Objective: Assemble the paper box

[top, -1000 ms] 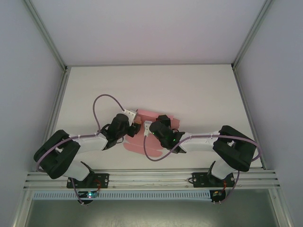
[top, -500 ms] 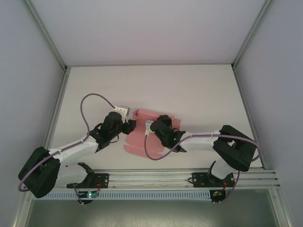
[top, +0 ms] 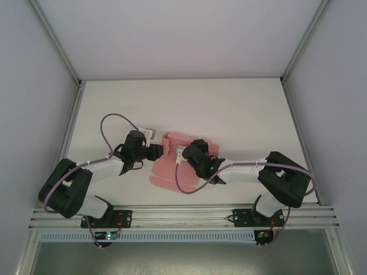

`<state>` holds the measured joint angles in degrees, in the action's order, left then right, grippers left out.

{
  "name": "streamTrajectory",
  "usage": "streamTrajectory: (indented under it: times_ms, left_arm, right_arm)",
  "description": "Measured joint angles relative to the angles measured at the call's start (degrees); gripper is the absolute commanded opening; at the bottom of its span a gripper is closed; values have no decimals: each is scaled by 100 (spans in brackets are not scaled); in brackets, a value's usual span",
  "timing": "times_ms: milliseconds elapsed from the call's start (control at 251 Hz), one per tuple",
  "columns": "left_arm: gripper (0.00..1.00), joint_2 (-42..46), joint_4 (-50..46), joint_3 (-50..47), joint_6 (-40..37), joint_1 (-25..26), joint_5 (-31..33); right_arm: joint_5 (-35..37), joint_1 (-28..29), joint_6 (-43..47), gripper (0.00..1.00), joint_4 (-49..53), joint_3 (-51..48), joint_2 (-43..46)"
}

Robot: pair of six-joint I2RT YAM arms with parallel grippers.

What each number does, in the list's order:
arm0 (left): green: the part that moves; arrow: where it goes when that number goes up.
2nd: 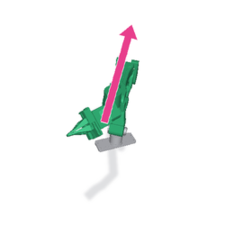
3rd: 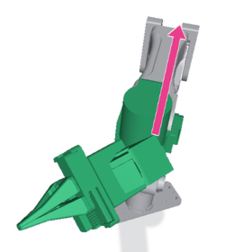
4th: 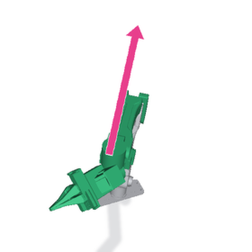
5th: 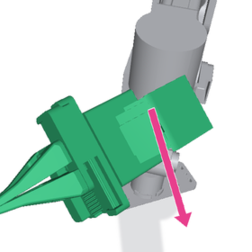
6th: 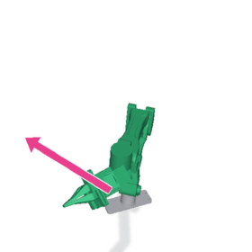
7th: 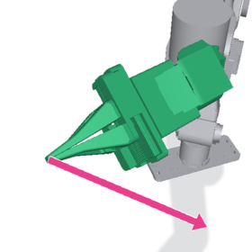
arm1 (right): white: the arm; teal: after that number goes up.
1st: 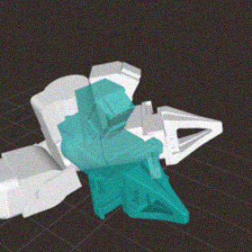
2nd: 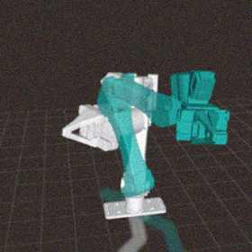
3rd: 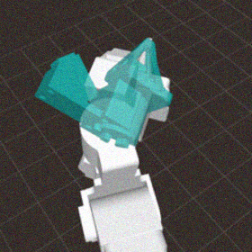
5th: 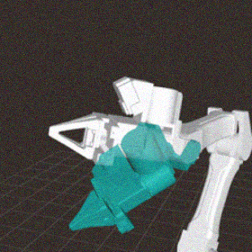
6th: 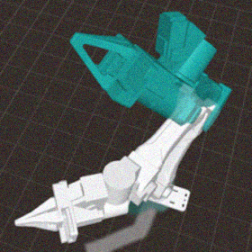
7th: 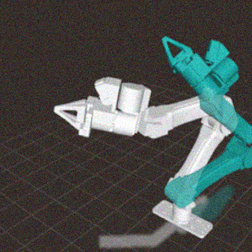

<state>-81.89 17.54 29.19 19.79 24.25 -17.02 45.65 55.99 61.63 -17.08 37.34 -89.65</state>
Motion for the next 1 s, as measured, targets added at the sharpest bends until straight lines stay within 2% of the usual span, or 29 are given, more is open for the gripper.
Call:
streamTrajectory:
  times_ms: [136, 295, 459, 551, 794, 894, 1002]
  left_arm:
    - [40, -332, 400, 72, -92, 0, -535]
    - [38, -619, 614, 221, -177, 0, -780]
    - [48, -684, 619, 289, -291, 0, -800]
    - [48, -684, 619, 289, -398, 0, -804]
    - [46, -765, 632, 376, -678, 0, -1128]
    - [40, -874, 654, 463, -728, 0, -1274]
    - [40, -907, 649, 514, -761, 0, -1298]
  right_arm:
    - [46, -2, -7, 0, 42, 0, 0]
    - [155, -2, -20, 0, 103, 0, 0]
    - [240, 0, -20, 0, 151, 0, 0]
    - [254, 2, -20, 0, 155, 0, 0]
    - [243, 4, -22, 0, 151, 0, 0]
    - [240, 4, -22, 0, 151, 0, 0]
    - [243, 2, -22, 0, 160, 0, 0]
